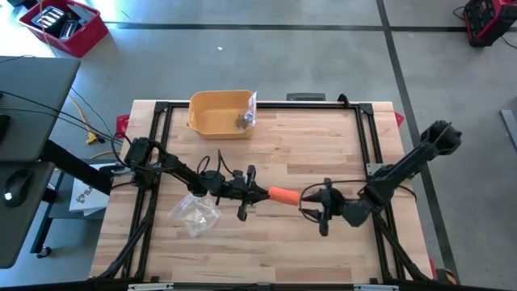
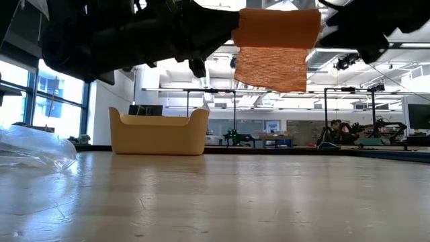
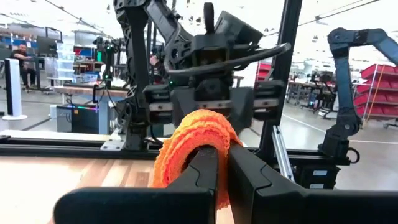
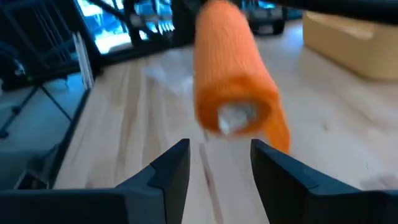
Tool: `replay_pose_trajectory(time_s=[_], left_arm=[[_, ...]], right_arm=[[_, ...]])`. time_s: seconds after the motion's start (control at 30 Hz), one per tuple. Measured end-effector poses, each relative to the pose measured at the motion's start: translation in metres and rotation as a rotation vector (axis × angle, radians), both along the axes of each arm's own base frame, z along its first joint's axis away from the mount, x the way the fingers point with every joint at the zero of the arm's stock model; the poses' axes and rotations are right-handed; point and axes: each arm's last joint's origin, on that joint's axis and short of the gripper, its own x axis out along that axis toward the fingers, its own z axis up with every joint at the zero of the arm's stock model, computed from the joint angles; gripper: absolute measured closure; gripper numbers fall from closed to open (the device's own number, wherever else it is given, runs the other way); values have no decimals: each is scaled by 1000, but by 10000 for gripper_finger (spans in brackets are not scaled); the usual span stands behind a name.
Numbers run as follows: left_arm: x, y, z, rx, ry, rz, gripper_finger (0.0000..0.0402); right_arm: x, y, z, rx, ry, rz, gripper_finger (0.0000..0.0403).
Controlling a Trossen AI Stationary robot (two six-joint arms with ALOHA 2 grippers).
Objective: Roll bandage
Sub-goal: Roll the orange bandage
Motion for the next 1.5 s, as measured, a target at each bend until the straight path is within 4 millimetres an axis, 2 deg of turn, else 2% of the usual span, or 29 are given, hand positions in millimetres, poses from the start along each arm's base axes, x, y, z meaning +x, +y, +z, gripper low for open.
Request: replay_pose_trajectory(time_s=[0.23, 0.63, 0.77, 0.93, 1.0, 1.17, 1.33, 1.5], left_arm=[[-1, 0, 2, -5, -24, 1, 394], [0, 1, 2, -4, -18, 8, 394], [0, 0, 2, -4, -19, 7, 394], [0, 1, 2, -15, -16, 10, 389], [0, 1, 1, -23, -11, 10, 378], [2, 4, -7, -22, 68, -2, 324], [4, 12, -18, 3, 181, -53, 263], [4, 13, -20, 69, 188, -108, 223]], right_arm=[[17, 8, 5, -116, -46, -40, 243], [15, 11, 12, -115, -93, -117, 247], [19, 5, 12, -117, -94, -148, 283], [20, 4, 12, -103, -94, -158, 372], [20, 3, 12, -77, -95, -165, 392], [19, 2, 6, 14, -65, -177, 395], [16, -4, -8, 123, -19, -147, 400], [17, -5, -9, 142, -23, -92, 401]])
